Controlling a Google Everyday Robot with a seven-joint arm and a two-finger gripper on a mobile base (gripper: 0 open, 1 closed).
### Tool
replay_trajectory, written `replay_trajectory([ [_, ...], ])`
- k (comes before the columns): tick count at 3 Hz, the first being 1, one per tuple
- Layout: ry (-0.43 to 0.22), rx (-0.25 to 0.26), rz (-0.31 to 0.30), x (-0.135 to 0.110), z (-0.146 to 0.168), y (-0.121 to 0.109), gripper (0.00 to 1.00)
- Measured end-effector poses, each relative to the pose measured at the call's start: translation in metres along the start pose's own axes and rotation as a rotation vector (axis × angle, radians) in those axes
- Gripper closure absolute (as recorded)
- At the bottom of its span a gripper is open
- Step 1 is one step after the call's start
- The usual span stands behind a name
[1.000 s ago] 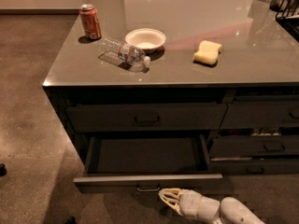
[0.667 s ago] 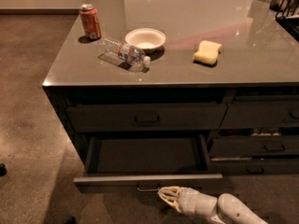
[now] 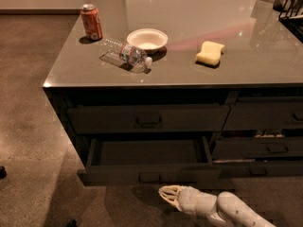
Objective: Close middle drawer
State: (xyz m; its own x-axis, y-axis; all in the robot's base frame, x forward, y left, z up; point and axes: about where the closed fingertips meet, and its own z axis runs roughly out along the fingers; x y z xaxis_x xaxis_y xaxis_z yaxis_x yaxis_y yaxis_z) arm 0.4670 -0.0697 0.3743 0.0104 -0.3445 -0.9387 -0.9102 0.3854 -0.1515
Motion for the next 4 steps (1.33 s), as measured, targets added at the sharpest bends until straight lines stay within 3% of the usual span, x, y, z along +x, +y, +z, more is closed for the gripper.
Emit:
replay_trajectory([
  [2, -0.060, -0.055, -0.013, 0.001, 0.055, -0.034, 1.00],
  [4, -0.047, -0.055, -0.019, 0.004, 0.062, -0.032, 1.00],
])
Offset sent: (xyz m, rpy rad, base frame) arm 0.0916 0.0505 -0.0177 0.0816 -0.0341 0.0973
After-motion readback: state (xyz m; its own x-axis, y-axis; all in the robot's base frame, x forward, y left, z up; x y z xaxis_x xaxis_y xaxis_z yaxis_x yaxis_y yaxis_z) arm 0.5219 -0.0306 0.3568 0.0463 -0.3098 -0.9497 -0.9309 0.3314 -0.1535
